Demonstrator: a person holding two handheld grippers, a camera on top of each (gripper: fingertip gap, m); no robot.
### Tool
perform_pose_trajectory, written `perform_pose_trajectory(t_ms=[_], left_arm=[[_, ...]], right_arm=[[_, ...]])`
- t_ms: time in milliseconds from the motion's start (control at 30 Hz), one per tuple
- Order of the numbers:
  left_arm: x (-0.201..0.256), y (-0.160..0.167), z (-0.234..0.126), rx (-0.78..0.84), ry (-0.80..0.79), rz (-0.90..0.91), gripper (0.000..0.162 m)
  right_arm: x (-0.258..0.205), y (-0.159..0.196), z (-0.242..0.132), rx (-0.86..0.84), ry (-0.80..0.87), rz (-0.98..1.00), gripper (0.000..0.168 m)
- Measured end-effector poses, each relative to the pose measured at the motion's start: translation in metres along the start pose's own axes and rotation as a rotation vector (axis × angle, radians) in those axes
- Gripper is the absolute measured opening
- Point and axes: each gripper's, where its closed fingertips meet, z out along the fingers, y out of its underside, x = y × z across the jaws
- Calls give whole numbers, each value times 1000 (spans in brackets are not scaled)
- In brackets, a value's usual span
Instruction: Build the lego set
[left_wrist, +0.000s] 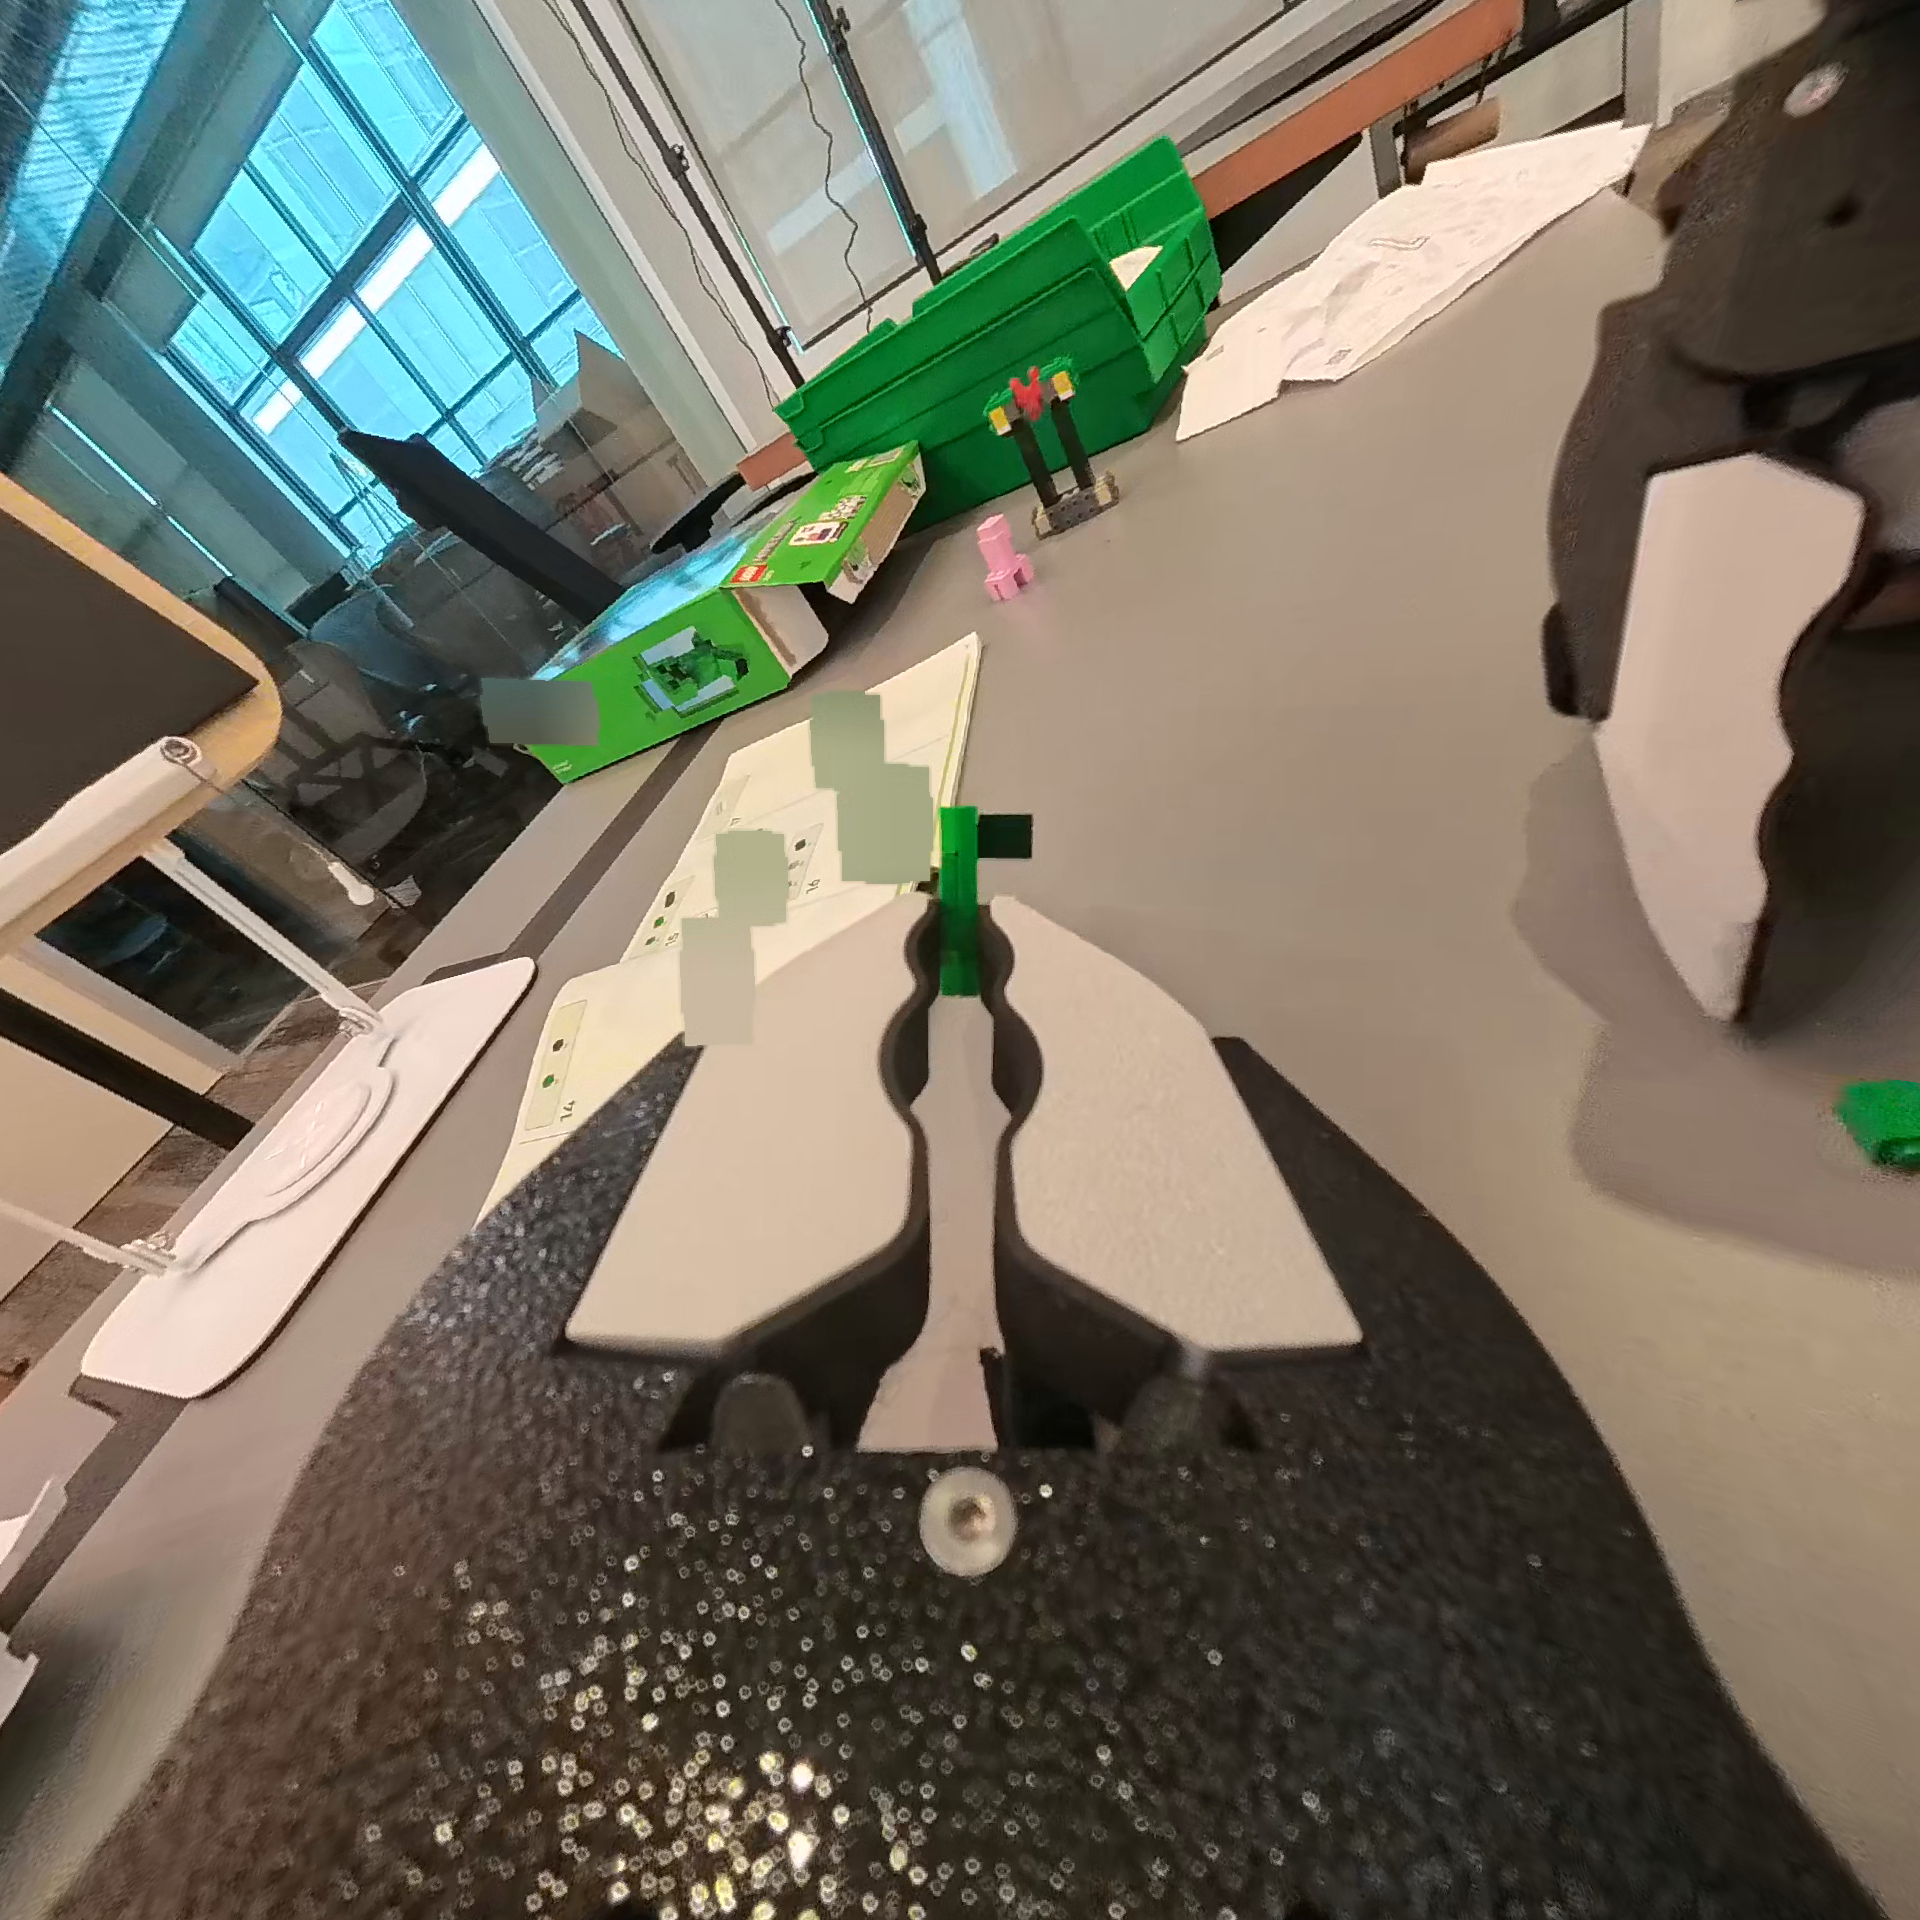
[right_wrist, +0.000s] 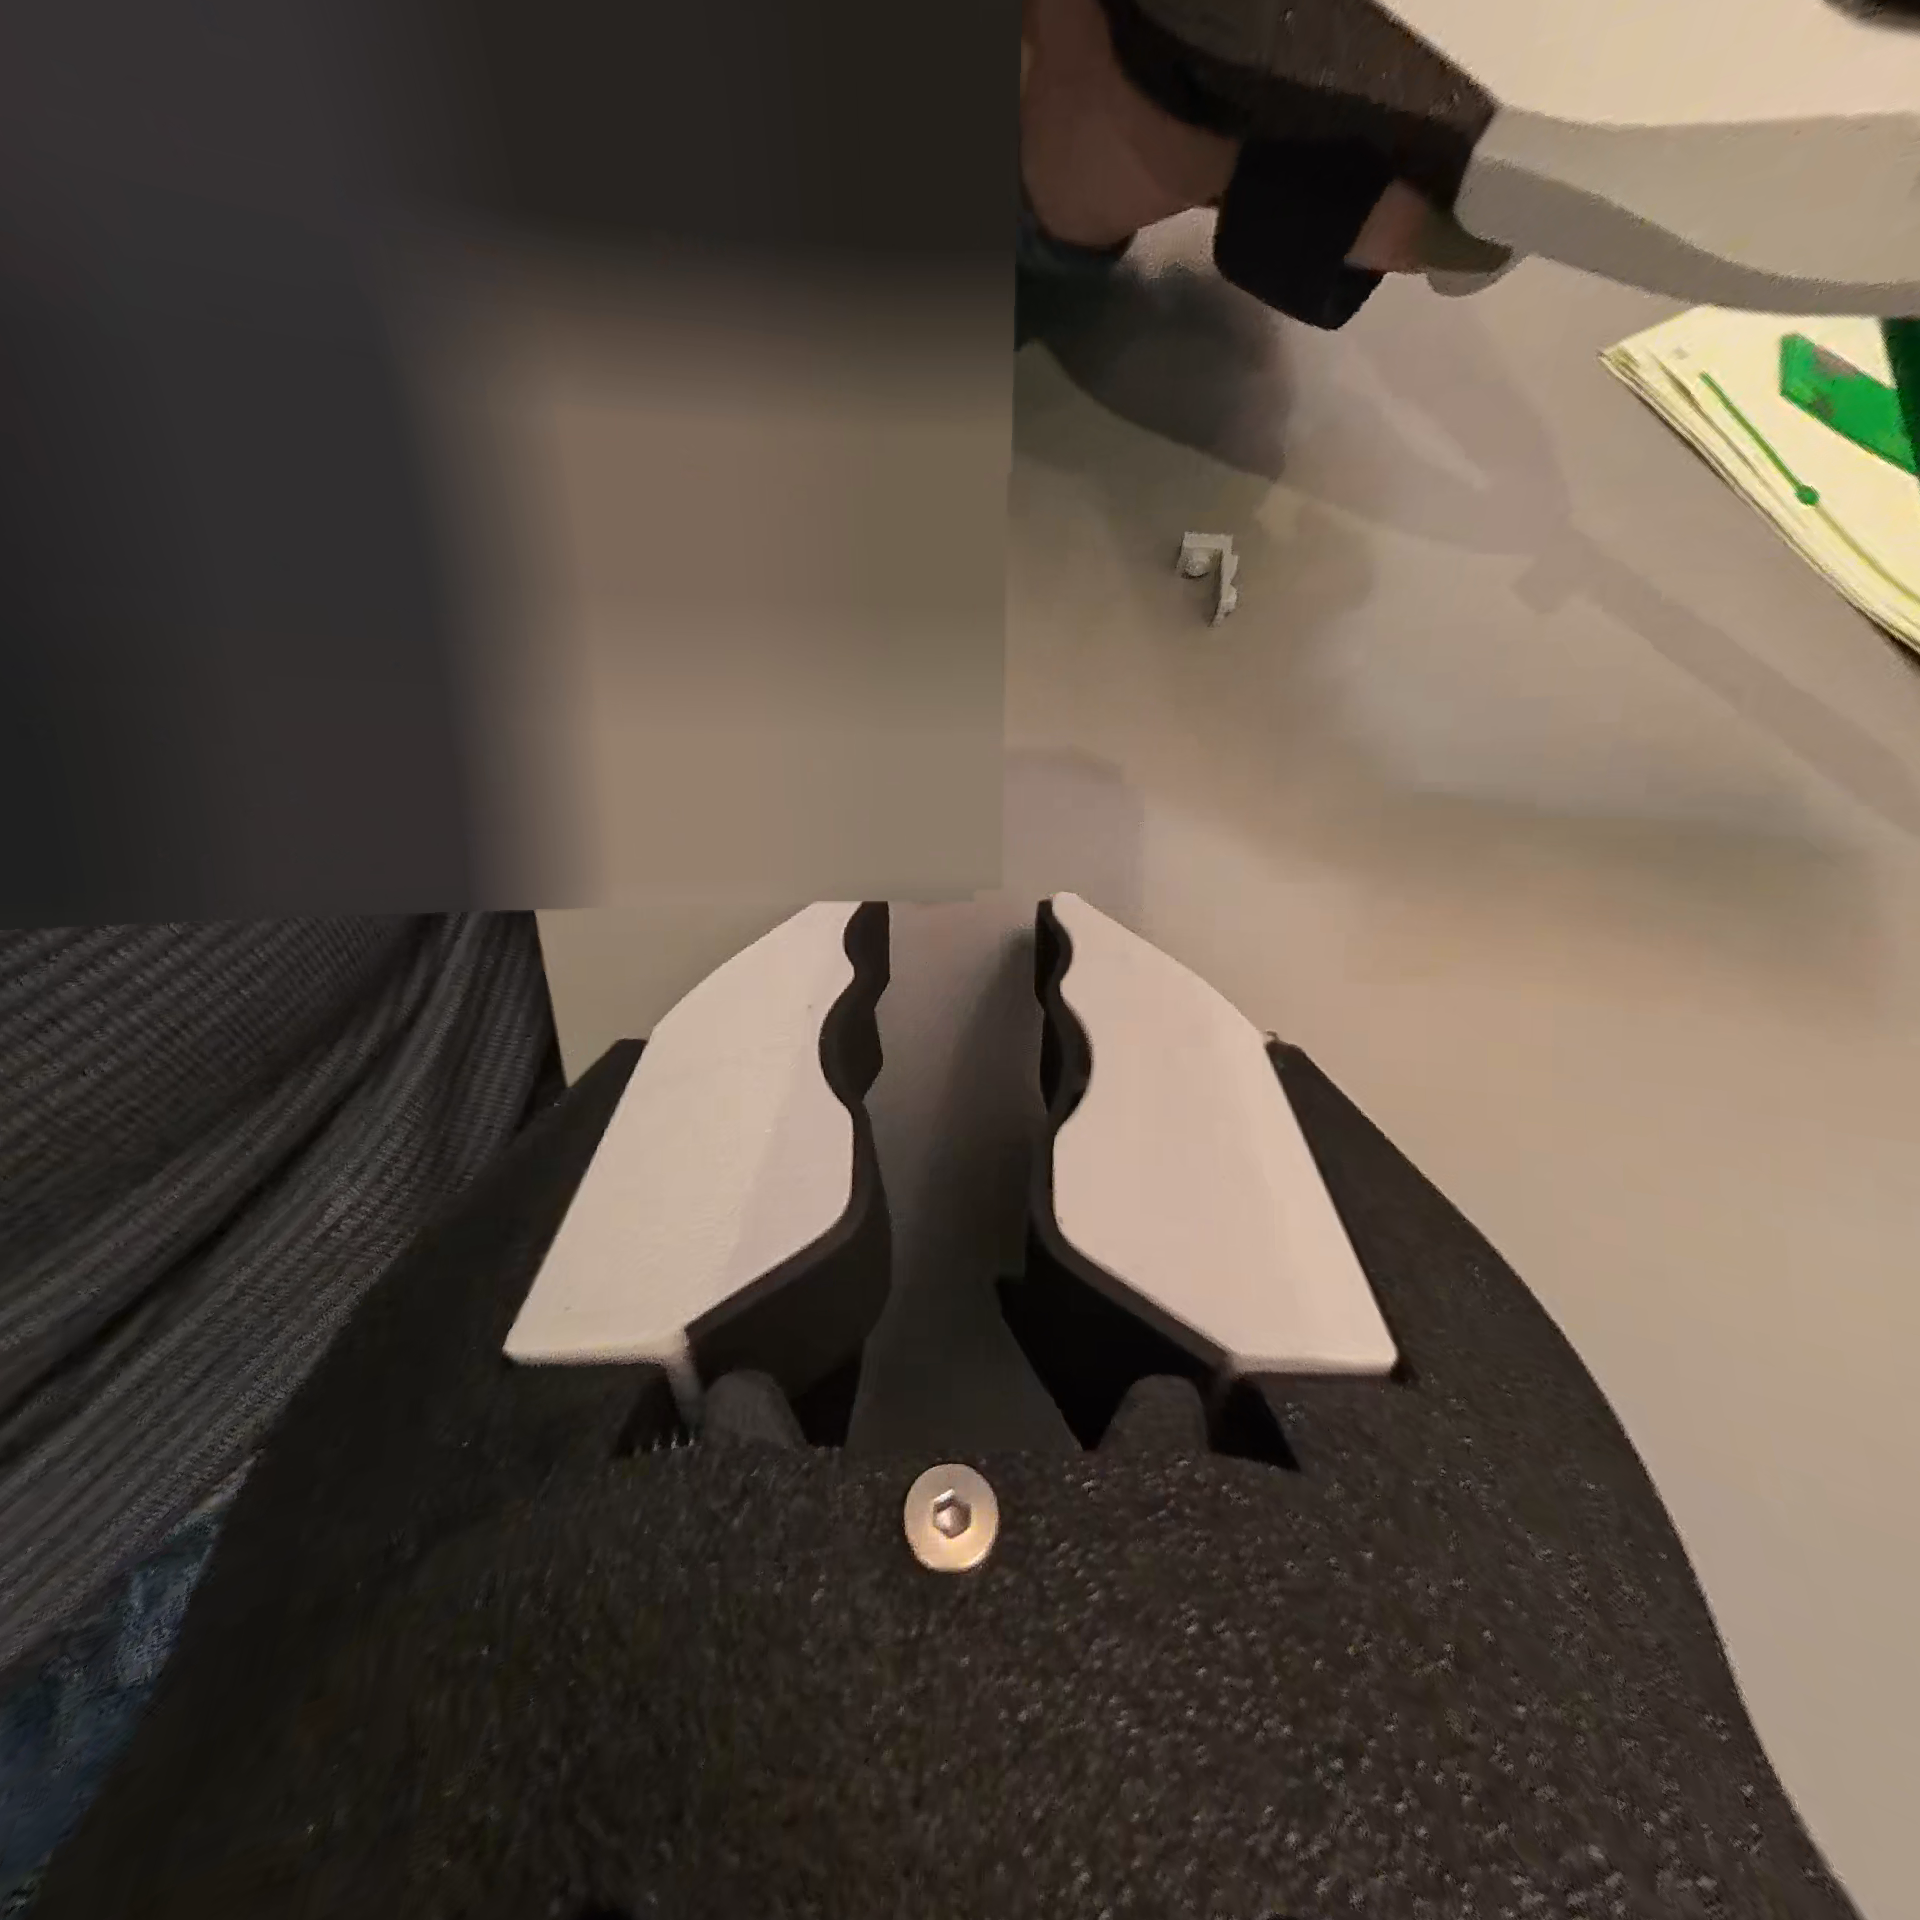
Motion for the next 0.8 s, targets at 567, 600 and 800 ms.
perform_pose_trajectory(t_ms=[567, 600, 800], left_arm=[[-11, 0, 2, 17, -8, -221, 6], [-14, 2, 2, 16, -19, -268, 6], [-23, 7, 0, 18, -58, -336, 6]], right_arm=[[54, -34, -16, 67, 365, 5, 0], [62, -44, -24, 102, 441, 3, 0], [47, -55, -20, 121, 373, -113, 0]])
